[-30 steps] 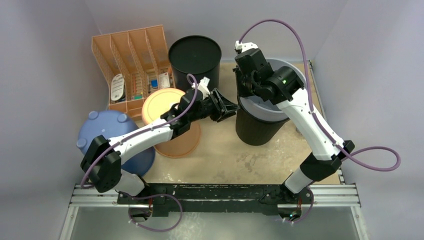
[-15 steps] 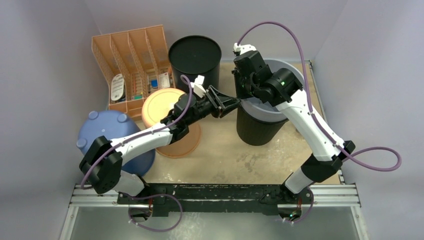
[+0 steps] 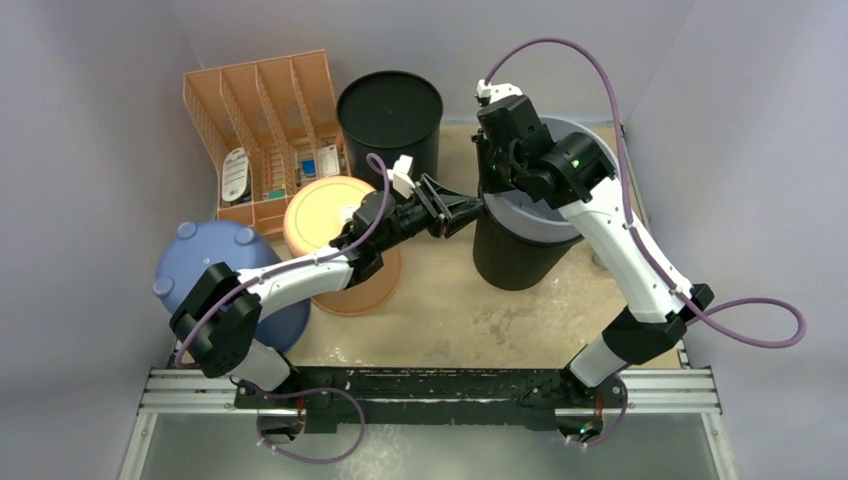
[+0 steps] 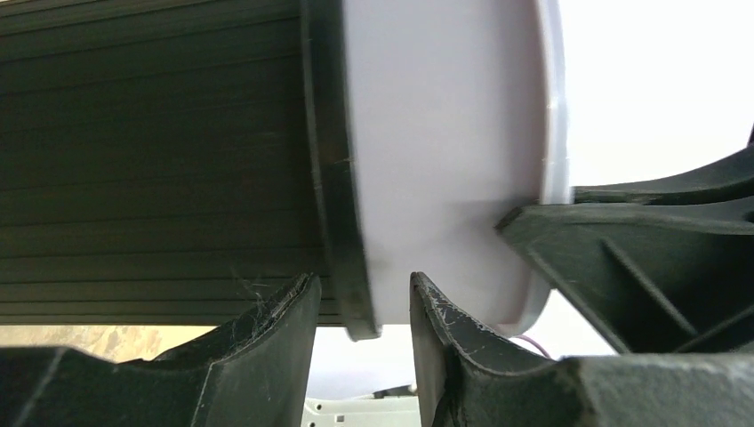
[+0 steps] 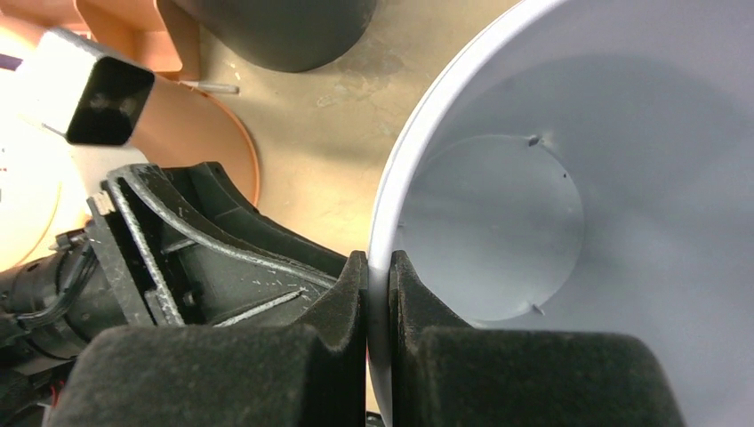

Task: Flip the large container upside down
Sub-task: Adjust the container in the container.

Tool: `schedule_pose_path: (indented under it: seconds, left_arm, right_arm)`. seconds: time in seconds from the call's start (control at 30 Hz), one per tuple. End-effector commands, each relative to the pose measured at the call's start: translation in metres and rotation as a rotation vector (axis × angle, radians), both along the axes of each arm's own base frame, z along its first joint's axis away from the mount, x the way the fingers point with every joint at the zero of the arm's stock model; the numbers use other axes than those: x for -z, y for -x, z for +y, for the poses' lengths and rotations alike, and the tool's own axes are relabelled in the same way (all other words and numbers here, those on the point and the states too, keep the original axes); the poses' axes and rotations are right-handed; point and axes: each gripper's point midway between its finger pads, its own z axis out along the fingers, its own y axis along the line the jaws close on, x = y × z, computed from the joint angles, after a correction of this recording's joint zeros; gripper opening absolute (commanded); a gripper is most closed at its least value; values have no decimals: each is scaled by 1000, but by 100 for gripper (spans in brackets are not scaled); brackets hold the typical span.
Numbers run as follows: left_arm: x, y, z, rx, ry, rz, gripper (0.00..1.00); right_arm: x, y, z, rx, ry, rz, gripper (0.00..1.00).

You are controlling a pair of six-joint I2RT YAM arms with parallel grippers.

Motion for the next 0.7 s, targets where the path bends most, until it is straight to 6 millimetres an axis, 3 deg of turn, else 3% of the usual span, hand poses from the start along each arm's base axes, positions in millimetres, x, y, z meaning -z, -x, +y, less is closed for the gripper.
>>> schedule_pose_path:
  seconds: [0.0,0.2,0.43,0.67]
  left_arm:
    - [-18,-2,-13,38,44,-45,42]
    - [-30,-13,-34,68,35,-83,51]
    - [-26,-23,-49,14,-57,-143,52]
    - [-28,-28,-60,0,4,-139,54]
  right_arm:
    - [-38,-5,-21,55,-74,-100,0]
    - [-36,-19,-54,105,-44,-118,0]
    - [-38,-21,-60,106,-11,-132,0]
    - [-42,-21,-68,120,35,-138,0]
